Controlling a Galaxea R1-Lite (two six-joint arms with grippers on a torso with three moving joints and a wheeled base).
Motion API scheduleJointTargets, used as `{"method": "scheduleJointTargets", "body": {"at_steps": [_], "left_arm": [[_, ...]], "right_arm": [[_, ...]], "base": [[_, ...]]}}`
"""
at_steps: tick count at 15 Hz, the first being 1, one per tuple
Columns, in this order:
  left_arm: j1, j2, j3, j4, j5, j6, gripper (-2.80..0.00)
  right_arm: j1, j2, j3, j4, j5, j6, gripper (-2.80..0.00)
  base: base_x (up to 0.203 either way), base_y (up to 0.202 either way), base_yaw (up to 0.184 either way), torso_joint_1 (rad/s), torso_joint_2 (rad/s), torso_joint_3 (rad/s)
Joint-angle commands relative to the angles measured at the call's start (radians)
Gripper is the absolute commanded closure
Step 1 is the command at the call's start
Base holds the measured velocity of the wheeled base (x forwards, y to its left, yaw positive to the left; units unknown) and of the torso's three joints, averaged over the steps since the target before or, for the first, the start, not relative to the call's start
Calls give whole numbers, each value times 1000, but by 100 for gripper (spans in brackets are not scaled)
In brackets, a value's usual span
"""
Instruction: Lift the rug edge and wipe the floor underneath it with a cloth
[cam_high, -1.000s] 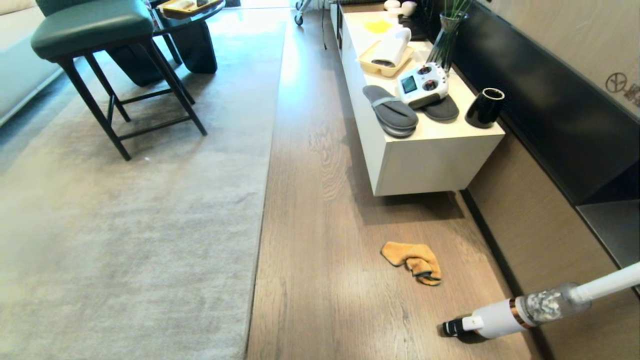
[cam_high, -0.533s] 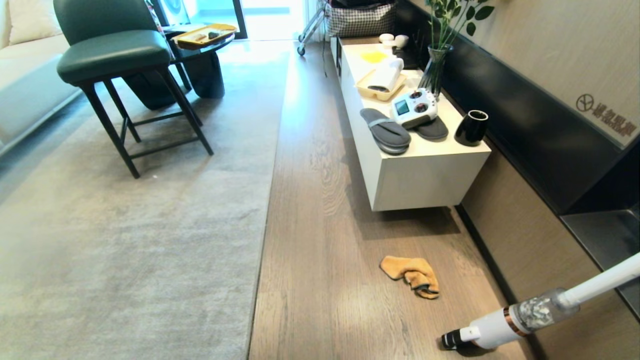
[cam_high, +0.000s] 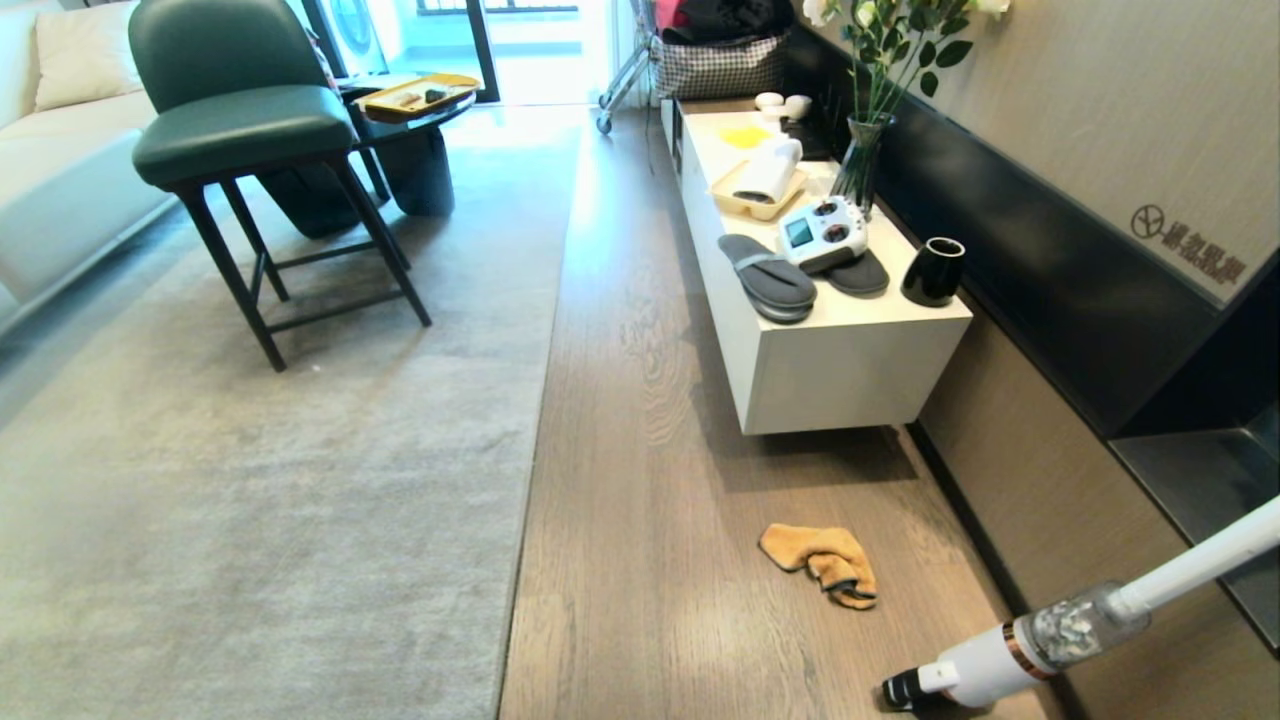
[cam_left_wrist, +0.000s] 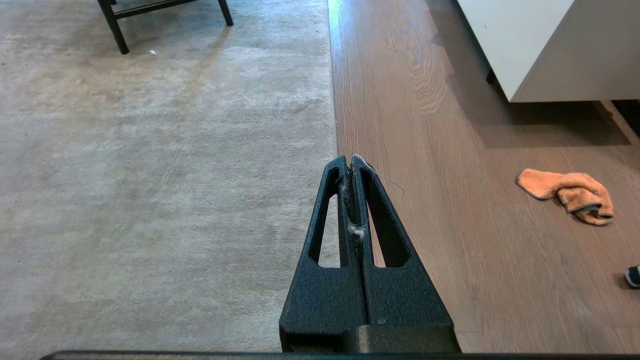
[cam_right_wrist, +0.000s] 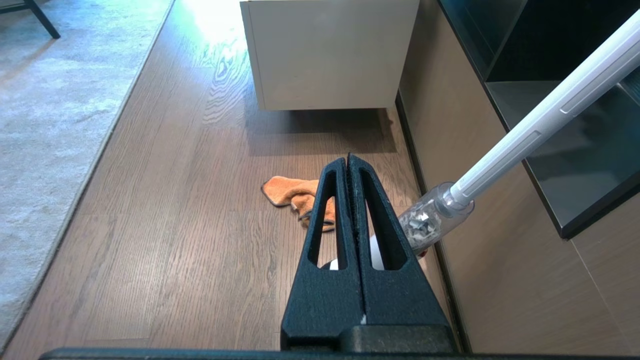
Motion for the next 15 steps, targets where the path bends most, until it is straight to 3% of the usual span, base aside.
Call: {"method": "scheduleJointTargets", "body": {"at_steps": [1,8,15], "left_arm": [[0,0,0,-2,2,1,0],[0,0,2,-3,6,1,0],[0,0,2,-3,6,1,0]], "right_arm": [[0,1,0,0,1,-1,0],[0,1,0,0,1,-15,0],[0,1,0,0,1,-13,0]], "base": [[0,0,0,0,0,0],[0,0,0,1,-17,16],[0,0,0,-33,-368,-406]]}}
